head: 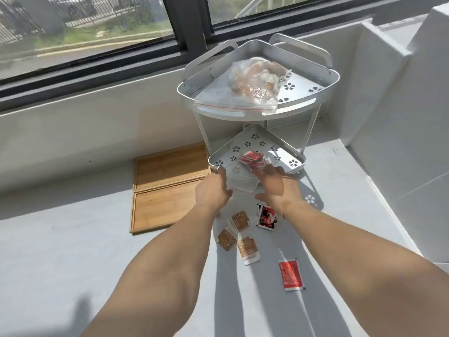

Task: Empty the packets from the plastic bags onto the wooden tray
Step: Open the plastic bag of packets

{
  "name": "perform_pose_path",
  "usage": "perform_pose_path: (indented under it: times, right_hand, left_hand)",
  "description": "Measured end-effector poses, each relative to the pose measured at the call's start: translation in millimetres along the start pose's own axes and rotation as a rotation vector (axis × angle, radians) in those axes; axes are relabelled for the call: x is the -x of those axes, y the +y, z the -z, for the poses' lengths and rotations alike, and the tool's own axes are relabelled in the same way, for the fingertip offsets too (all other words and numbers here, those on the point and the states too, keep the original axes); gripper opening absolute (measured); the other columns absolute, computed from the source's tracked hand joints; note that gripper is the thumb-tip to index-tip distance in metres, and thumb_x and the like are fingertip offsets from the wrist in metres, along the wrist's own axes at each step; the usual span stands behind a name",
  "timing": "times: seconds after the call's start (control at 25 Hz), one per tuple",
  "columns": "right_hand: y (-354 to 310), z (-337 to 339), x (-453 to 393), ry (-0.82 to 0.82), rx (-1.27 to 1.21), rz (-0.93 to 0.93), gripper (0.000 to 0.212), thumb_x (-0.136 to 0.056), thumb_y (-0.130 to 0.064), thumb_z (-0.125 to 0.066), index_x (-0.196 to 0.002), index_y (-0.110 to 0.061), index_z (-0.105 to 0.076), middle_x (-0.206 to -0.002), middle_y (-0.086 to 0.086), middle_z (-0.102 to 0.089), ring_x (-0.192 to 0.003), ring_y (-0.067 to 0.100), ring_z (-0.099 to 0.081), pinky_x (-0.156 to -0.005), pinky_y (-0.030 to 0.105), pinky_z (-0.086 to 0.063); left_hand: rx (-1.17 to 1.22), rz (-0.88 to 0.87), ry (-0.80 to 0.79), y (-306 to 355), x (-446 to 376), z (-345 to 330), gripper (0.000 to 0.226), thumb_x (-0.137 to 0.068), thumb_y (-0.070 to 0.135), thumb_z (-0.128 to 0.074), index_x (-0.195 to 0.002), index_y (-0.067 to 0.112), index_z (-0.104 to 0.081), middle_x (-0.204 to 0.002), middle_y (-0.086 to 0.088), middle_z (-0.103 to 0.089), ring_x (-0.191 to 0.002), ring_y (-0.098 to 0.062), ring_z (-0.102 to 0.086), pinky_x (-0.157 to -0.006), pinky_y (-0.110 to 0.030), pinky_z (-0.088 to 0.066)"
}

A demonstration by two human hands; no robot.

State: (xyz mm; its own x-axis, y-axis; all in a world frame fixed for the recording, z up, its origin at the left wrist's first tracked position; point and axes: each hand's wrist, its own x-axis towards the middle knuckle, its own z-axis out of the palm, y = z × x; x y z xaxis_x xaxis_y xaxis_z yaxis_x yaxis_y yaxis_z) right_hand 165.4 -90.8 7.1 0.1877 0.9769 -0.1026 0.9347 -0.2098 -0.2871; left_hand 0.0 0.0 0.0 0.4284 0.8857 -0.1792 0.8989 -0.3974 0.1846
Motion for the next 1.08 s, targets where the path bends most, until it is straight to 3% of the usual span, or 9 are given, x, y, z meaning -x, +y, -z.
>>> perform_pose_path:
  times: [0.12,0.24,0.32,0.48,0.64,0.72,0.84,0.96,1.08]
  right_hand:
    - [-9.2,-4.2,-11.1,0.011,0.046,0.06,0.049,-0.086,-0.026,-0.07,-0.131,-0.03,-0.052,-0.145,0.004,-0.046,-0.128,0.027,-0.044,-0.098,0.043,-0.047]
    - [-14.2,-3.3,-16.5,0.06,-0.014,-0.005,0.017,-0.094,-0.024,-0.058,-0.108,-0.026,-0.067,-0.125,0.003,-0.062,-0.121,0.024,-0.05,-0.102,0.039,-0.039]
    - [-14.8,-0.4,-17.0,0.091,-0.001,-0.023,0.017,-0.097,-0.028,-0.054,-0.104,-0.027,-0.07,-0.12,0.0,-0.066,-0.117,0.023,-0.053,-0.099,0.037,-0.041]
    - [-23.2,14.3,-11.8,0.153,-0.113,-0.074,0.024,-0.096,-0.029,-0.053,-0.114,-0.03,-0.07,-0.12,-0.004,-0.068,-0.109,0.022,-0.059,-0.09,0.027,-0.043]
    - [-46.2,30.6,0.5,0.179,-0.052,-0.171,0.022,-0.097,-0.028,-0.052,-0.106,-0.03,-0.072,-0.1,0.001,-0.071,-0.094,0.024,-0.06,-0.076,0.033,-0.046]
    - [-64.0,38.8,8.8,0.237,-0.072,-0.155,0.024,-0.097,-0.026,-0.051,-0.106,-0.029,-0.073,-0.098,0.001,-0.072,-0.098,0.025,-0.062,-0.08,0.036,-0.048]
    - [-86.6,46.9,18.4,0.276,-0.307,-0.18,0.023,-0.095,-0.025,-0.055,-0.105,-0.028,-0.075,-0.104,-0.002,-0.073,-0.1,0.022,-0.062,-0.084,0.034,-0.048]
    - [-114.3,46.6,32.6,0.236,-0.447,-0.143,0.016,-0.092,-0.027,-0.063,-0.099,-0.027,-0.077,-0.095,-0.005,-0.074,-0.09,0.016,-0.064,-0.073,0.026,-0.047]
    - [-146.0,32.8,61.6,0.184,-0.584,-0.084,0.011,-0.086,-0.029,-0.071,-0.094,-0.028,-0.079,-0.084,-0.013,-0.074,-0.077,0.007,-0.065,-0.065,0.019,-0.047]
  left_hand:
    - [-0.039,-0.083,0.087,-2.7,-6.9,2.7,0.042,-0.078,0.026,-0.074,-0.112,0.012,-0.053,-0.113,-0.011,-0.058,-0.098,-0.032,-0.056,-0.061,-0.039,-0.054]
    - [-0.051,-0.167,0.118,-5.1,-9.8,3.8,0.022,-0.084,0.017,-0.066,-0.105,0.012,-0.061,-0.117,-0.011,-0.058,-0.102,-0.034,-0.055,-0.072,-0.041,-0.055]
    - [-0.036,-0.177,0.111,-7.3,-11.1,6.4,0.016,-0.088,0.013,-0.058,-0.103,0.013,-0.063,-0.114,-0.011,-0.062,-0.099,-0.035,-0.059,-0.075,-0.043,-0.055]
    - [-0.015,-0.177,0.132,-8.1,-0.9,21.3,0.014,-0.09,0.008,-0.055,-0.099,0.018,-0.06,-0.102,-0.007,-0.066,-0.088,-0.031,-0.063,-0.071,-0.036,-0.046]
    - [0.051,-0.174,0.16,-17.9,20.5,40.9,0.022,-0.09,0.002,-0.054,-0.095,0.023,-0.05,-0.098,0.0,-0.063,-0.079,-0.023,-0.052,-0.071,-0.035,-0.033]
    - [0.107,-0.169,0.199,-27.7,34.2,52.7,0.02,-0.093,0.004,-0.052,-0.099,0.022,-0.049,-0.1,-0.001,-0.061,-0.078,-0.025,-0.054,-0.071,-0.037,-0.039]
    - [0.234,-0.141,0.281,-48.0,56.8,68.7,0.012,-0.097,0.011,-0.05,-0.101,0.022,-0.051,-0.101,0.0,-0.061,-0.081,-0.026,-0.057,-0.07,-0.04,-0.046]
    - [0.385,-0.126,0.335,-77.3,86.4,78.7,0.006,-0.099,0.018,-0.049,-0.098,0.022,-0.054,-0.102,0.002,-0.061,-0.088,-0.025,-0.06,-0.075,-0.044,-0.051]
    - [0.563,-0.12,0.365,-111.4,127.3,76.0,0.008,-0.097,0.015,-0.053,-0.095,0.022,-0.055,-0.1,0.002,-0.061,-0.09,-0.018,-0.058,-0.074,-0.037,-0.051]
